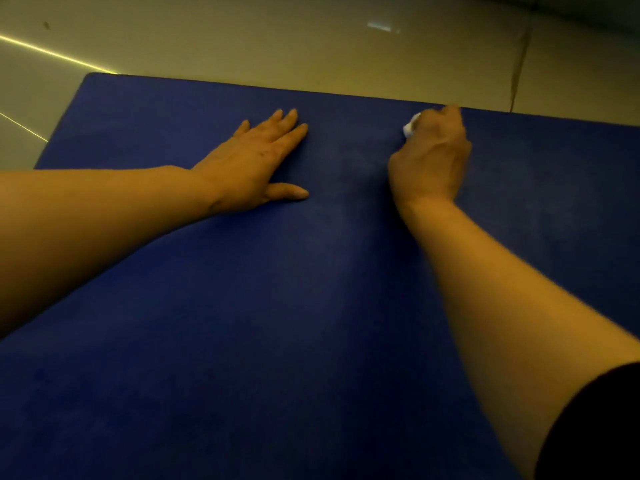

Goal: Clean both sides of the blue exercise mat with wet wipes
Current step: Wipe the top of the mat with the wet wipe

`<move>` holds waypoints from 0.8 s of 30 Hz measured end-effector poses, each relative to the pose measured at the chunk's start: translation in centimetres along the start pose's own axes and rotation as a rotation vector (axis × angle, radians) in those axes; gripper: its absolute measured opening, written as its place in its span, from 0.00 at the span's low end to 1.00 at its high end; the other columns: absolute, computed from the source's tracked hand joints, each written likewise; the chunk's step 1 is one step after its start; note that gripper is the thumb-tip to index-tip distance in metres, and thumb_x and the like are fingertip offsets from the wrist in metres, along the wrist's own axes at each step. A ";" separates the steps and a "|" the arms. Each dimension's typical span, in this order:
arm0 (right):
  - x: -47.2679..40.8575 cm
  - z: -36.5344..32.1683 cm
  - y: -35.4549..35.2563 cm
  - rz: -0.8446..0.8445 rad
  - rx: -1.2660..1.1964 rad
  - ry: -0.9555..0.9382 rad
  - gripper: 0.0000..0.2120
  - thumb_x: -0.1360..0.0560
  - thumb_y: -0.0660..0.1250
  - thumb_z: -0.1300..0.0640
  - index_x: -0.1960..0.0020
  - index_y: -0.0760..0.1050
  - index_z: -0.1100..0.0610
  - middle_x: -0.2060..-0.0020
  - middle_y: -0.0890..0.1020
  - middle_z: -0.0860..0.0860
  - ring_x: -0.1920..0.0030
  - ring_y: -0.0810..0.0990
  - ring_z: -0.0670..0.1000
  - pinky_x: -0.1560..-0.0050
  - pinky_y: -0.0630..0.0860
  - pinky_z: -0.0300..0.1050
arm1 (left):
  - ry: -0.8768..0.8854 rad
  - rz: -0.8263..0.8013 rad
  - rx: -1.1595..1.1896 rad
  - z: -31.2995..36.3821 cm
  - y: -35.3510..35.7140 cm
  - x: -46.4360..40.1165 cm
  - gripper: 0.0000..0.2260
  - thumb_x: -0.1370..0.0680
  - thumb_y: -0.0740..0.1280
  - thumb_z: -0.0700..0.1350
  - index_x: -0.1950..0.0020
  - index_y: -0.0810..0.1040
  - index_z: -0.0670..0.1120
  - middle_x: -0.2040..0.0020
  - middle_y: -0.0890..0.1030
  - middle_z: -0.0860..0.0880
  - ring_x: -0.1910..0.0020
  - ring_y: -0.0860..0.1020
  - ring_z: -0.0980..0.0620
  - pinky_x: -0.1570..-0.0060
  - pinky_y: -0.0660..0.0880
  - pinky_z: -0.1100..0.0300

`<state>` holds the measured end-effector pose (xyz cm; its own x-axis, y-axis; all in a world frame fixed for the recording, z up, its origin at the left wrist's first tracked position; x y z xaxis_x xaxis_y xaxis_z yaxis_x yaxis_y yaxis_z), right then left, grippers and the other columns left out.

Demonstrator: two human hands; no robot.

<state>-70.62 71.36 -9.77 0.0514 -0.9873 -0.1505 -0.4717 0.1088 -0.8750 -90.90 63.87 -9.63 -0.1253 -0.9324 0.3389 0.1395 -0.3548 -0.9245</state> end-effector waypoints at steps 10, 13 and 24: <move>0.1 -1.1 1.0 -0.048 -0.013 -0.214 0.08 0.23 0.61 0.63 0.47 0.77 0.59 0.44 0.75 0.57 0.48 0.76 0.57 0.55 0.67 0.39 | -0.057 0.045 -0.012 -0.7 -0.3 0.3 0.51 0.36 0.56 0.72 0.20 0.45 0.47 0.20 0.43 0.47 0.22 0.43 0.48 0.25 0.46 0.49; -1.9 -0.2 0.6 0.070 -0.013 0.062 0.07 0.23 0.61 0.63 0.48 0.76 0.61 0.43 0.74 0.56 0.46 0.76 0.57 0.52 0.70 0.40 | -0.057 0.003 -0.009 -1.0 0.0 -0.6 0.54 0.39 0.55 0.73 0.21 0.42 0.47 0.21 0.39 0.46 0.22 0.39 0.48 0.25 0.42 0.46; -3.9 -2.5 1.9 -0.072 0.032 -0.200 0.08 0.24 0.61 0.62 0.49 0.77 0.63 0.44 0.75 0.58 0.48 0.76 0.59 0.55 0.68 0.43 | -0.014 -0.058 -0.022 -3.1 -1.1 0.3 0.54 0.40 0.56 0.75 0.21 0.40 0.53 0.21 0.39 0.52 0.23 0.40 0.53 0.25 0.42 0.47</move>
<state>-73.87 75.17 -9.69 0.2594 -0.9502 -0.1728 -0.4322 0.0458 -0.9006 -94.14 64.14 -9.08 -0.1185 -0.9113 0.3944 0.1109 -0.4068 -0.9067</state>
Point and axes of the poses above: each hand's wrist, its own x-axis away from the middle knuckle, its own y-axis out of the palm, z = x × y, the point moved 2 cm from there along -x, towards the middle knuckle
